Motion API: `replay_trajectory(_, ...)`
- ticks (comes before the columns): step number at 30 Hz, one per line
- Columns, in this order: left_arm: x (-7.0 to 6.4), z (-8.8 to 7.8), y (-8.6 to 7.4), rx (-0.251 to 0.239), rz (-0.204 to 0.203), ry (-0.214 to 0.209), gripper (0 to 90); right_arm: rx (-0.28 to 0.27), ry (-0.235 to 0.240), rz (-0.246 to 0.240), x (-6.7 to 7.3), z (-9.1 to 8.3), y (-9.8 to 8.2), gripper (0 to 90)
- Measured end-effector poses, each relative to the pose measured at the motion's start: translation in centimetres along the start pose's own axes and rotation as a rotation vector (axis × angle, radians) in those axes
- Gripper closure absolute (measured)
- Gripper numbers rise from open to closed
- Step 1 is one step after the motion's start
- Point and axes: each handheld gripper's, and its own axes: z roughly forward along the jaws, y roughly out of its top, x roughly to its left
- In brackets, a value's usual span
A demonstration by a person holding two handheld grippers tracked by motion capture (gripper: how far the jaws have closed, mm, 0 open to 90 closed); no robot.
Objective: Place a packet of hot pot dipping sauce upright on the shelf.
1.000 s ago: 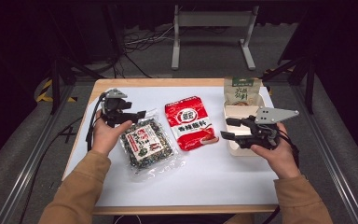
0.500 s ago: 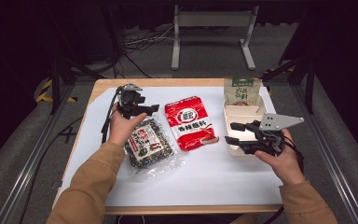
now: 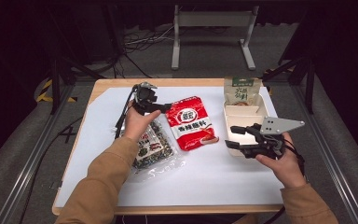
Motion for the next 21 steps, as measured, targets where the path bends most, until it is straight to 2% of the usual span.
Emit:
replay_trajectory(7, 0.5, 1.9, 0.1, 0.028, -0.034, -0.012, 20.2, 0.003, 0.007, -0.003, 0.3, -0.1, -0.3, 44.7)
replay_trajectory(9, 0.8, 2.5, -0.1, 0.037, -0.046, -0.027, 20.1, 0.002, 0.008, -0.003, 0.3, -0.2, -0.4, 44.6)
replay_trajectory(10, 1.0, 2.9, -0.2, 0.059, -0.054, -0.021, 19.7, 0.002, 0.009, 0.003, 0.2, -0.3, -0.6, 44.3)
replay_trajectory(16, 0.9, 4.1, 0.0, 0.105, -0.056, -0.007, 21.0, 0.011, 0.008, 0.012, 0.1, -0.4, -1.2, 44.1)
replay_trajectory(21, 0.9, 5.7, 0.2, 0.157, -0.062, 0.008, 21.1, 0.023, 0.004, 0.015, 0.0, -0.6, -1.6, 43.6)
